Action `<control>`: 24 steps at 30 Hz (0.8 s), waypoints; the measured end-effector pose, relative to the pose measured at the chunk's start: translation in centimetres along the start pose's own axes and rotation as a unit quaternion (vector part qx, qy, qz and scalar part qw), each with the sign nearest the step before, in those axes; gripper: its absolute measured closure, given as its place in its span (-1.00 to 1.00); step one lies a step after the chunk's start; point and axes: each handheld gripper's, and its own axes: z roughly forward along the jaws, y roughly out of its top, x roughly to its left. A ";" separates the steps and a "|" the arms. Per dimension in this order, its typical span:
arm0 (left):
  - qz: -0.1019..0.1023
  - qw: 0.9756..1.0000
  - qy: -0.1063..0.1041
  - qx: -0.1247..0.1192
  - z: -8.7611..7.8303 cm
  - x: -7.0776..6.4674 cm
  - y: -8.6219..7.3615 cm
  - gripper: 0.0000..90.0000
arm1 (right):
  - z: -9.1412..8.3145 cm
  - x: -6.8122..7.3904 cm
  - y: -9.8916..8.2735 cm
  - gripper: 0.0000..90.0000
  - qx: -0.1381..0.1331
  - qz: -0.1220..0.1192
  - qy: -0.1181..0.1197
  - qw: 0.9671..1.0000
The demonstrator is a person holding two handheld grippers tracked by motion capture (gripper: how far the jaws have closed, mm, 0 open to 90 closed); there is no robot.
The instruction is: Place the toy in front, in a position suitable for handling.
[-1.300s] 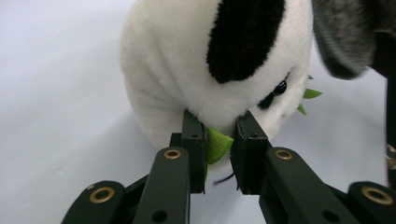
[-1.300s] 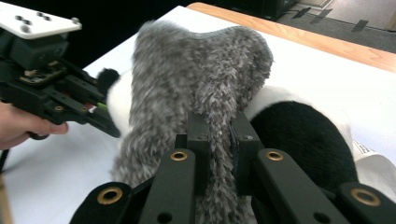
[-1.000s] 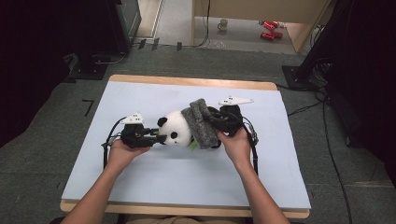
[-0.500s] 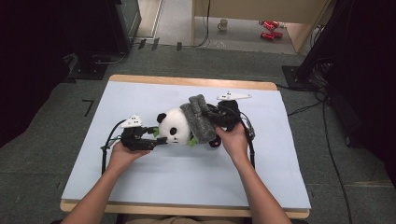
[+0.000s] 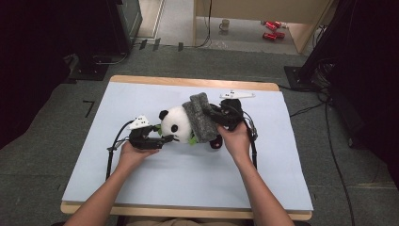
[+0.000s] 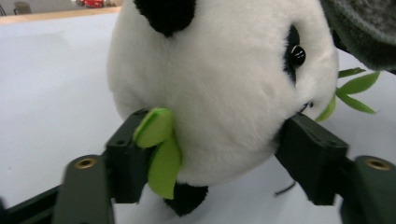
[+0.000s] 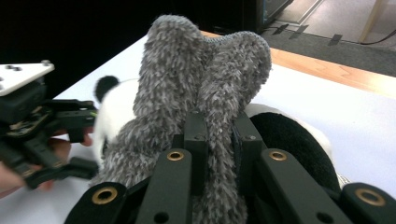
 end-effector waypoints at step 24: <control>-0.047 0.994 -0.085 0.042 -1.8 -1.5 1.3 0.76 | -3.7 4.2 1.7 0.81 -0.024 -0.020 0.066 0.997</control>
